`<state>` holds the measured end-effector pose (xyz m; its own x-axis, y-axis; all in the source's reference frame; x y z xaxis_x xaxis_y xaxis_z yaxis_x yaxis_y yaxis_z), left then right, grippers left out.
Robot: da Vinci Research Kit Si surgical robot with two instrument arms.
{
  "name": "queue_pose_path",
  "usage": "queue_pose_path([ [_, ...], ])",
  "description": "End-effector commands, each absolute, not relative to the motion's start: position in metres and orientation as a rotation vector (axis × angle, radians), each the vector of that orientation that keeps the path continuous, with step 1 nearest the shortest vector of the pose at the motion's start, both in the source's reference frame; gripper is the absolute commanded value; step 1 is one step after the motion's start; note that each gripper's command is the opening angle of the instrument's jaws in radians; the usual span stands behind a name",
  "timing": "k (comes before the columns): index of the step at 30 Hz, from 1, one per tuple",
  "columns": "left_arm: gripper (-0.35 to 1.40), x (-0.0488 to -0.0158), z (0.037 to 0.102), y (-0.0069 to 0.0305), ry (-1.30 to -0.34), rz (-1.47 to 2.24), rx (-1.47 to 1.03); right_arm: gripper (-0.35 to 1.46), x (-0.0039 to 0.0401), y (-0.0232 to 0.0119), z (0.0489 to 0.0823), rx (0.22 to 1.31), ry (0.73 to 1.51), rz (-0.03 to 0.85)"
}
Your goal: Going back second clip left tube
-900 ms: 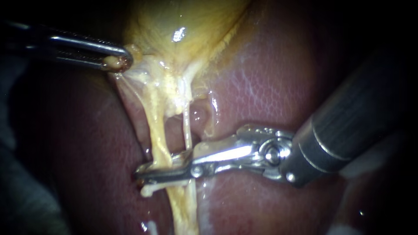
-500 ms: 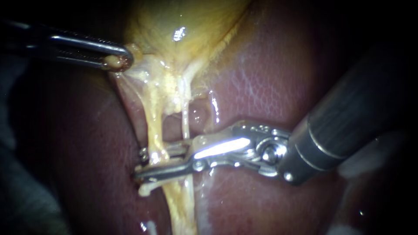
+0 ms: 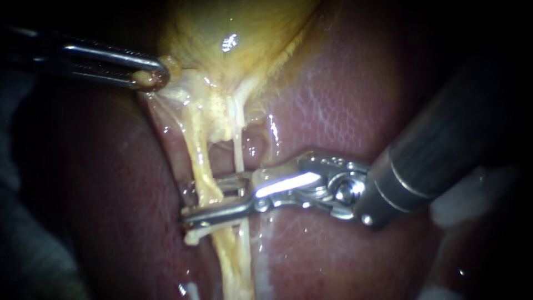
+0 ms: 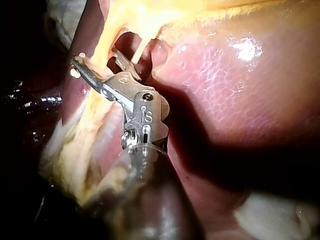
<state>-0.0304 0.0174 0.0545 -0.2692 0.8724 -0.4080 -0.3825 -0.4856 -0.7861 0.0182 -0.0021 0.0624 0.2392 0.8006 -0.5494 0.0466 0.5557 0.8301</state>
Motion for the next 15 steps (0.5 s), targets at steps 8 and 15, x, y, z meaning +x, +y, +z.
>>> queue_pose_path([
  [8,-0.35,-0.0303,0.0544,0.0174,-0.709,1.866,-1.087,0.5,0.0164,-0.0023,0.06,0.878,1.26,0.525],
  [15,-0.35,-0.0303,0.0544,0.0174,-0.709,1.866,-1.087,0.49,0.0162,-0.002,0.0587,0.879,1.27,0.5],
])
